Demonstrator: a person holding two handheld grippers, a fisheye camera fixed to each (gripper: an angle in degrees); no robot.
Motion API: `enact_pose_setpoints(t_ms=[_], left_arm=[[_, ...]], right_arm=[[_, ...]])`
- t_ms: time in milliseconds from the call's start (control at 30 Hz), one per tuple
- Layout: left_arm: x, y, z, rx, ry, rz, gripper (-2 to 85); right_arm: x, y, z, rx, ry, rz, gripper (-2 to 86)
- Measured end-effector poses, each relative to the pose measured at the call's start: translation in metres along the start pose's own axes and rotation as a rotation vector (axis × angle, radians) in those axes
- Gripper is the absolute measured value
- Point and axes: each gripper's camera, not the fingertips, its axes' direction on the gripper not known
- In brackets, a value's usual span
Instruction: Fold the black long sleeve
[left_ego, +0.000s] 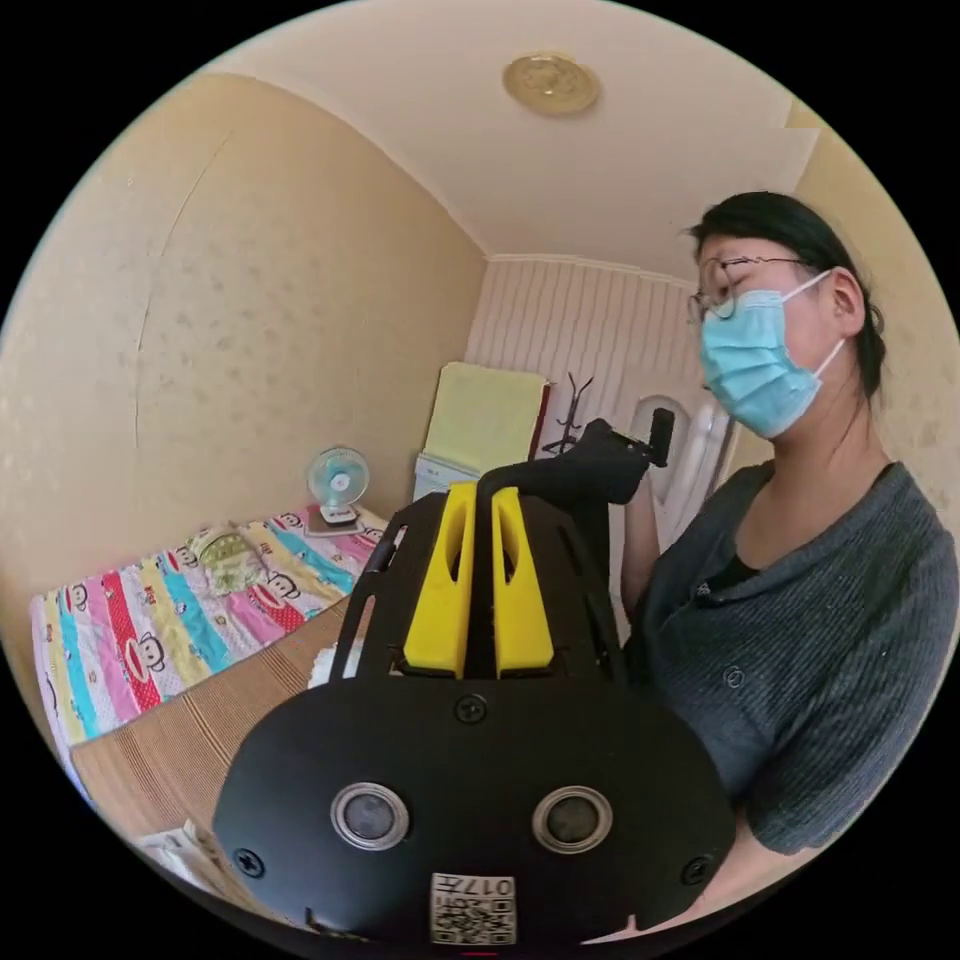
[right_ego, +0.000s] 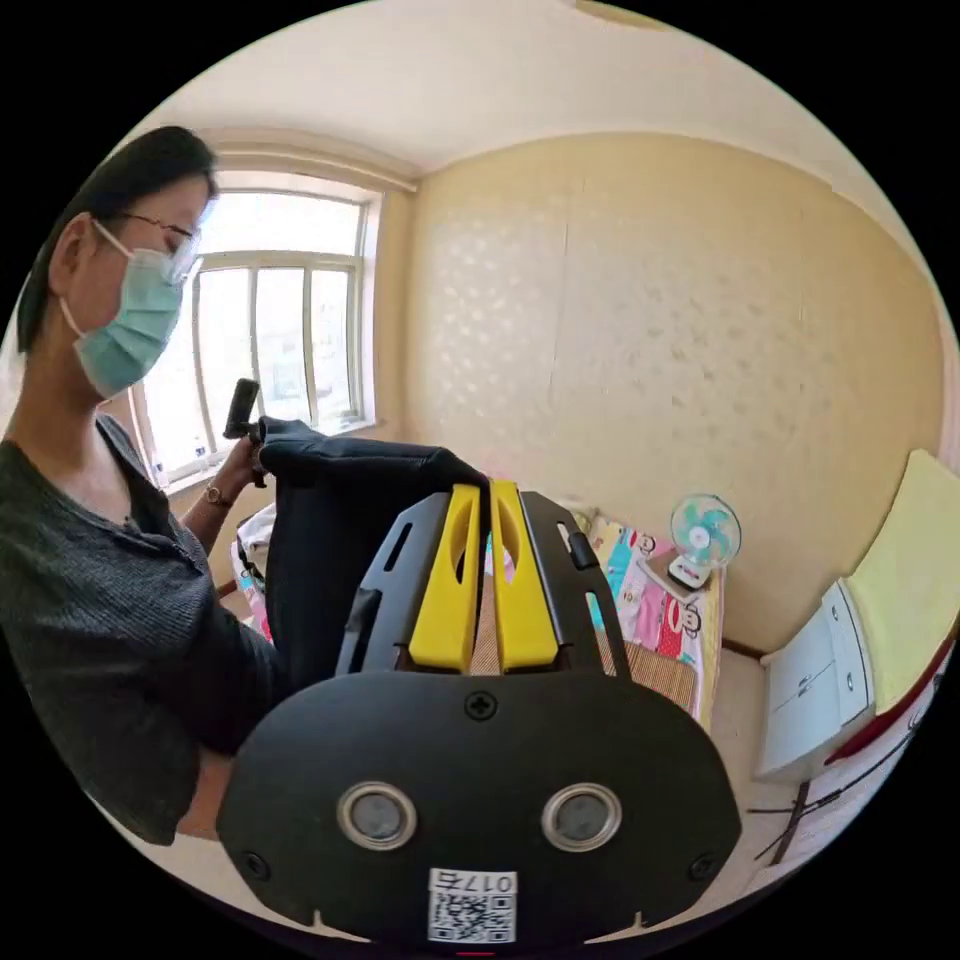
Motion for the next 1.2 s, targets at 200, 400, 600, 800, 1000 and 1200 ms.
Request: enact_pose_setpoints(t_ms=[200,400,600,800,1000,1200], left_arm=[[-0.315,0.020,0.139,-0.345,-0.133,-0.546,6.9],[-0.473,0.124,0.175,-0.502,-0.444,-0.897,8.0],[-0.463,0.260,0.251,-0.904,-0.338,-0.849,7.8],[-0.458,0.377,0.272,-1.137,-0.274,-1.002,6.7],[-0.419,0.421,0.247,-1.309,-0.219,-0.963,3.4],[-0.470,0.411,0.109,-0.820,-0.263,-1.401,3.4]], right_arm=[[0.173,-0.051,0.354,-0.722,0.109,0.197,2.6],[0.229,0.013,0.502,-0.999,0.185,0.323,2.0],[0.193,0.130,0.568,-1.268,-0.124,0.309,1.3],[0.170,0.183,0.588,-1.411,-0.249,0.235,0.5],[0.181,0.210,0.526,-1.533,-0.139,0.136,0.3],[0.269,0.194,0.464,-1.483,-0.226,0.591,0.3]])
